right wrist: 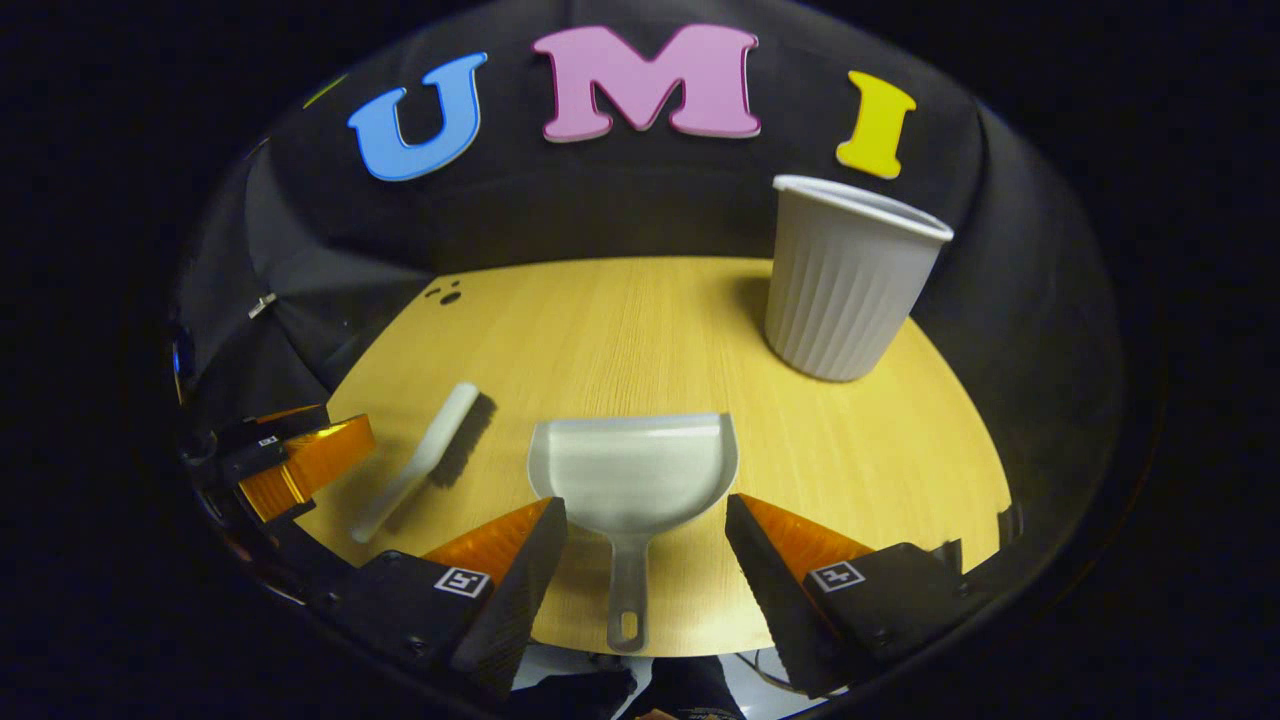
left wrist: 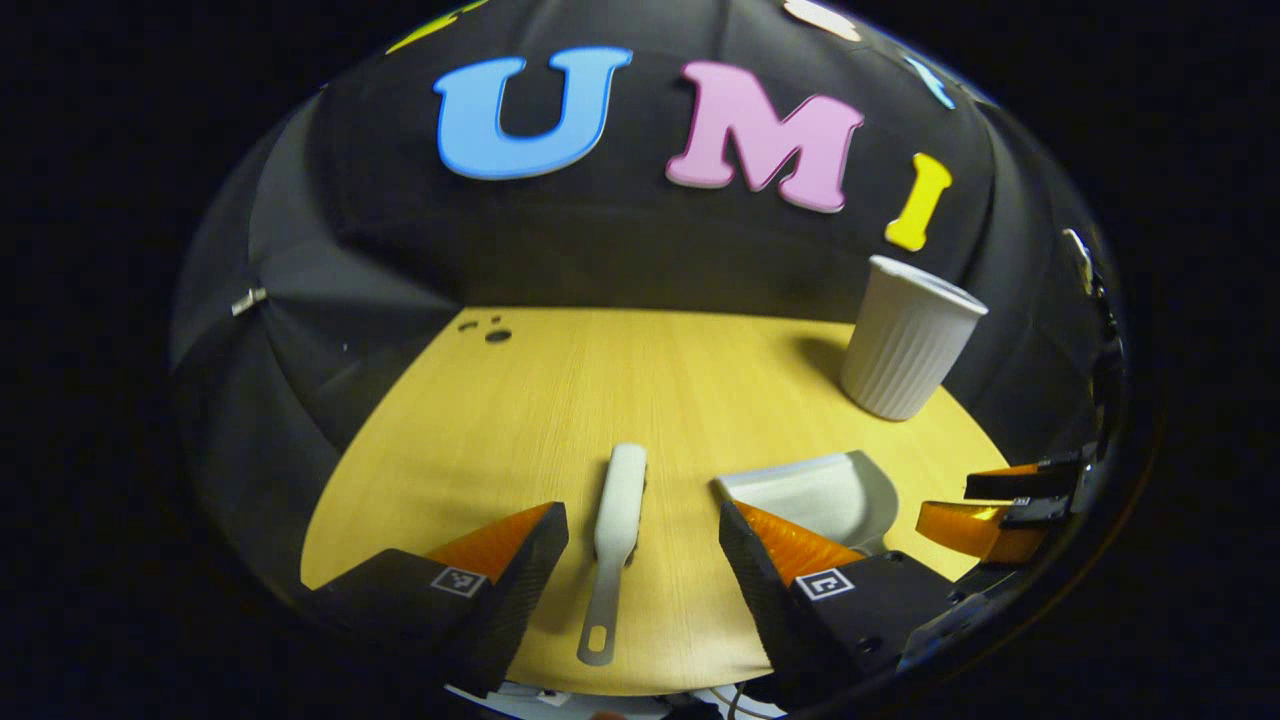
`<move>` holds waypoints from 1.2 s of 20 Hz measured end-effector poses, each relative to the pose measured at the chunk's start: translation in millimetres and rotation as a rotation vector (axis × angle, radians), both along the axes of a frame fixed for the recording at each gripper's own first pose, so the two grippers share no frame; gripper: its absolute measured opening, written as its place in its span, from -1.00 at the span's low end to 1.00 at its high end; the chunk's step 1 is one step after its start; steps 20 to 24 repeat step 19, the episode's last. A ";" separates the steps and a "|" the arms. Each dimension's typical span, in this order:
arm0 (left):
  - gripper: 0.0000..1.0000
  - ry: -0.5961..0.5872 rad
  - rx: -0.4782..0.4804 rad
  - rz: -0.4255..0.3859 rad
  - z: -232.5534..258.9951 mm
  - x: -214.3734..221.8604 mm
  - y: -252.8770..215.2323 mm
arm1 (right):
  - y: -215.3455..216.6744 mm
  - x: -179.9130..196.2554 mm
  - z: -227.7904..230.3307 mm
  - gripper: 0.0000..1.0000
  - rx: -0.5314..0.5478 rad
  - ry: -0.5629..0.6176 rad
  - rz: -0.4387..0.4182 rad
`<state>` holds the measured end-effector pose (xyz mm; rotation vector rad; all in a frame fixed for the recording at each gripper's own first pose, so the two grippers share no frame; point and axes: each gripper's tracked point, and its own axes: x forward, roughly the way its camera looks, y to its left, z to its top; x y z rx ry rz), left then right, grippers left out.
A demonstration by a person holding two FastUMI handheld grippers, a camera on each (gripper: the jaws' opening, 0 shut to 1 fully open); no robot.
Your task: Pick up the small broom and dustpan from the desktop, sweep the trash into the dustpan with the broom, and then empty the trash into the garbage bin.
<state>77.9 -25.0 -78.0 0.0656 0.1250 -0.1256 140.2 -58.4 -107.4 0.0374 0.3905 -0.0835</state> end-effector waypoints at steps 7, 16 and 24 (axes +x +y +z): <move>0.92 -0.257 -0.122 -0.020 79.7 -99.3 -26.6 | 13.7 -47.4 83.8 0.97 -0.095 -0.299 0.052; 0.92 -0.240 -0.094 0.021 57.1 -134.7 -21.4 | 18.9 -95.5 72.0 0.97 -0.046 -0.321 0.058; 0.92 -0.190 -0.094 -0.010 47.0 -129.6 -28.7 | 17.6 -95.4 70.8 0.96 -0.011 -0.325 0.047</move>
